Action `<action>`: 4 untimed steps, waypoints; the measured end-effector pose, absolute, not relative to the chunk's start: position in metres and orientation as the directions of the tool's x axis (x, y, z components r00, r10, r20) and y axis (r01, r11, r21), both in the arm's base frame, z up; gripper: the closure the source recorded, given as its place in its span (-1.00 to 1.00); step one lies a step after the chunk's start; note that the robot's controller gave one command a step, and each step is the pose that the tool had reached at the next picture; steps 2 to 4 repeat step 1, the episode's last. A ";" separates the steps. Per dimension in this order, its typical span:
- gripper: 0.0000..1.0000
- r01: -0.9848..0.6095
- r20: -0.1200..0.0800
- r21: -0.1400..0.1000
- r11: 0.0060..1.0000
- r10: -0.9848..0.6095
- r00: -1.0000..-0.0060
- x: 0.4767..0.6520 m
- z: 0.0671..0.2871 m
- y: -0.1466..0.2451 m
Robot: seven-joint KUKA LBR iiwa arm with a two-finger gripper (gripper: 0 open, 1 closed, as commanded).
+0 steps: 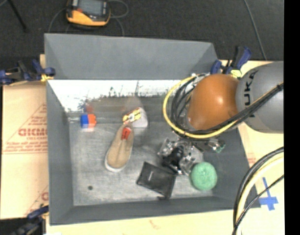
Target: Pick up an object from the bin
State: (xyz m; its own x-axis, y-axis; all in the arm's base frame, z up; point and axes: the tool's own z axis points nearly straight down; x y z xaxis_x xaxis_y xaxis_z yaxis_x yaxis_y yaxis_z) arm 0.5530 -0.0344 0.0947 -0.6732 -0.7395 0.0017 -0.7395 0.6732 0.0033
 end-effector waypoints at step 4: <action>1.00 -0.739 -0.001 -0.001 0.674 -0.739 -0.674 0.555 0.113 -0.035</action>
Offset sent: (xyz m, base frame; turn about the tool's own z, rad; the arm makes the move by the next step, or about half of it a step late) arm 0.0000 0.0001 0.0163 0.0000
